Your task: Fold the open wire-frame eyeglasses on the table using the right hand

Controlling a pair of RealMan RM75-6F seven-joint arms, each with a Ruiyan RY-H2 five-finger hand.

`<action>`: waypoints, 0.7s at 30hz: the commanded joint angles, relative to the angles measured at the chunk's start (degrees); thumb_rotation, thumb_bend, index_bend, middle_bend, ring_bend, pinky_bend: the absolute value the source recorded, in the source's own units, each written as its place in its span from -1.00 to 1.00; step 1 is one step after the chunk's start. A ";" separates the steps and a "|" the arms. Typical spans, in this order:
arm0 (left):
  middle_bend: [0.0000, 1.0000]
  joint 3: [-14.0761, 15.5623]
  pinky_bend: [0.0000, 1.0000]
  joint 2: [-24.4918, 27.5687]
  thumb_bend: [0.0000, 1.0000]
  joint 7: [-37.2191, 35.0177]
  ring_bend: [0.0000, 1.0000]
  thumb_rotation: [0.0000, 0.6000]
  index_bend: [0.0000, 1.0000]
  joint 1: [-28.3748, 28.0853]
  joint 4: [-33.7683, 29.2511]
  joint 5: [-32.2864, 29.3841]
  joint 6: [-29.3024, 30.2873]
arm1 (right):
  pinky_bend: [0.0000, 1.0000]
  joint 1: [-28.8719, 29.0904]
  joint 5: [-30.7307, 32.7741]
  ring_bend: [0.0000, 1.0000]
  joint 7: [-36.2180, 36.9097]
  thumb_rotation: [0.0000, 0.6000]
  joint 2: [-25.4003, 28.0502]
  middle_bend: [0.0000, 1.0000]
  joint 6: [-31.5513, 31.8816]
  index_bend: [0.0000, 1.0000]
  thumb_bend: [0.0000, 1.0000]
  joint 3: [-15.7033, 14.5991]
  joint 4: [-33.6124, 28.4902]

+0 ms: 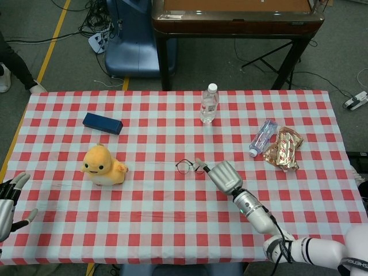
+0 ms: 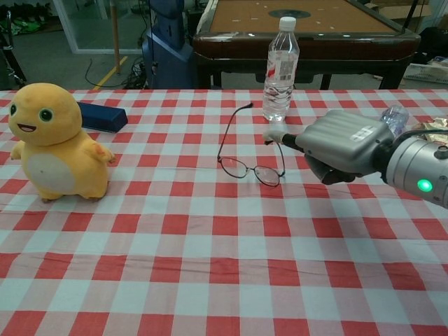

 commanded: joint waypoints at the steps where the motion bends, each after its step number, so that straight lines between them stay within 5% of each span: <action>1: -0.81 0.04 -0.72 0.07 -0.48 0.00 -0.72 1.00 -0.78 0.03 -0.01 -0.03 -0.05 | 0.93 0.73 0.73 0.92 -0.26 1.00 -0.78 1.00 -0.62 -1.00 1.00 -0.08 0.62; 21: -0.81 0.12 -0.72 -0.15 -0.48 -0.50 -0.72 1.00 -0.78 0.25 0.66 -0.30 -0.29 | 0.93 5.86 6.68 0.92 -2.84 1.00 -3.89 1.00 -4.27 -1.00 1.00 -1.60 2.25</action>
